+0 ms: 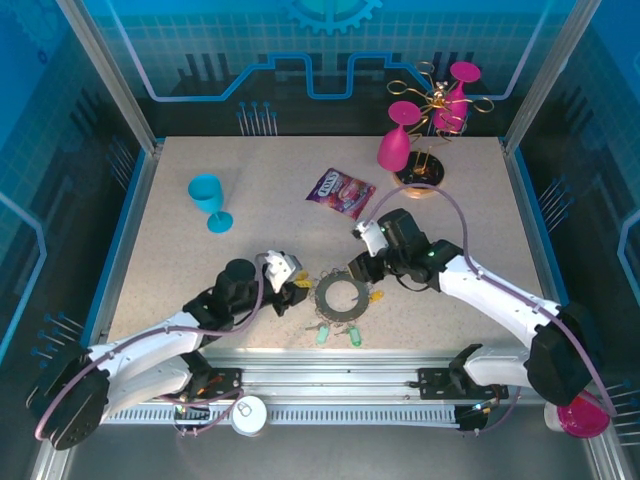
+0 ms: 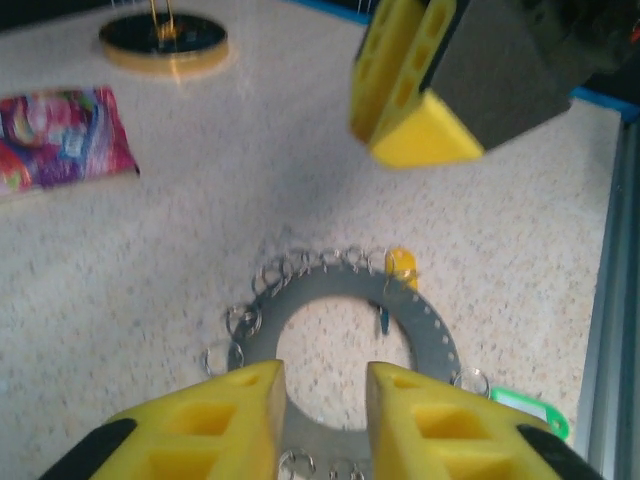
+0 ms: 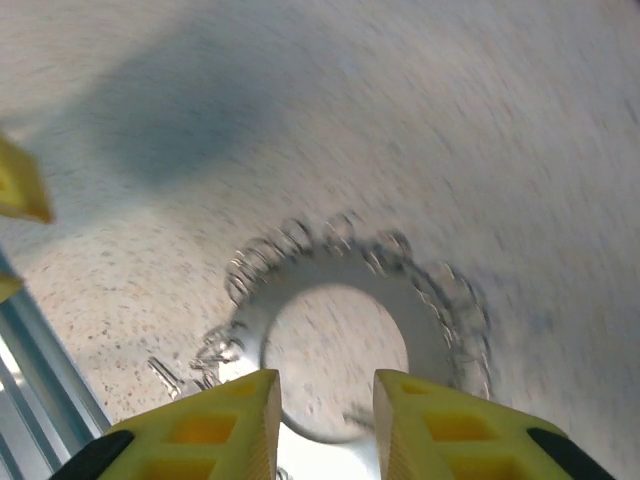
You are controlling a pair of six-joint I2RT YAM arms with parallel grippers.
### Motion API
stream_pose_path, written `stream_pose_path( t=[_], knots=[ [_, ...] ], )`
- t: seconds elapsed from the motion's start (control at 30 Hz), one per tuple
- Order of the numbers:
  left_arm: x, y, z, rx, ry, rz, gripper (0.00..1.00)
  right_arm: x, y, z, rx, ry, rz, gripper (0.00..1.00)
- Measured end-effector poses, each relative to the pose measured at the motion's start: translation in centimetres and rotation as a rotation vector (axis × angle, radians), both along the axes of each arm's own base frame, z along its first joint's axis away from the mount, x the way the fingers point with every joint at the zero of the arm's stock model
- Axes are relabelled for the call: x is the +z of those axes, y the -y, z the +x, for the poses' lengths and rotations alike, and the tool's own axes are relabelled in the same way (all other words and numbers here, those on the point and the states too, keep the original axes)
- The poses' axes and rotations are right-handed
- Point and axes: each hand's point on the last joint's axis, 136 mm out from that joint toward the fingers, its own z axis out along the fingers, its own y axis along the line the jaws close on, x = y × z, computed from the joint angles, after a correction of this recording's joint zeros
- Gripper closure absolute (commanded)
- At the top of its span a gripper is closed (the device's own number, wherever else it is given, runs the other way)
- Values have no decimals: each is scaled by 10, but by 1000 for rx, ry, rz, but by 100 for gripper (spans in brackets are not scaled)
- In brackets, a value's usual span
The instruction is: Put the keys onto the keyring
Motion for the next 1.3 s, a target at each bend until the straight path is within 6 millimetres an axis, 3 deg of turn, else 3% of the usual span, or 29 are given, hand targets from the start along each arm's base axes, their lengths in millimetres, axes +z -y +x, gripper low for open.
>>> stream_pose_path(
  t=[0.17,0.37,0.5,0.63,0.87,1.07,1.17,1.3],
  knots=[
    [-11,25,-4,-38,-77,62,69,-39,43,0,-246,-236,-50,70],
    [-8,48,5,-39,-97,84,67,-65,52,-23,-331,-389,-37,65],
    [-15,46,10,3,-114,103,66,-69,56,-28,-341,-397,-55,65],
    [-16,40,19,73,-120,104,65,-56,58,-17,-324,-333,-75,65],
    [-16,27,34,231,-171,64,63,-28,48,3,-160,-150,-123,65],
    [-15,1,52,422,-222,-9,62,9,40,21,60,183,-194,65],
    [-14,-10,55,473,-226,-47,62,0,34,8,231,291,-275,65],
    [-15,-21,62,522,-232,-91,61,-38,34,-10,439,254,-391,67]
  ],
)
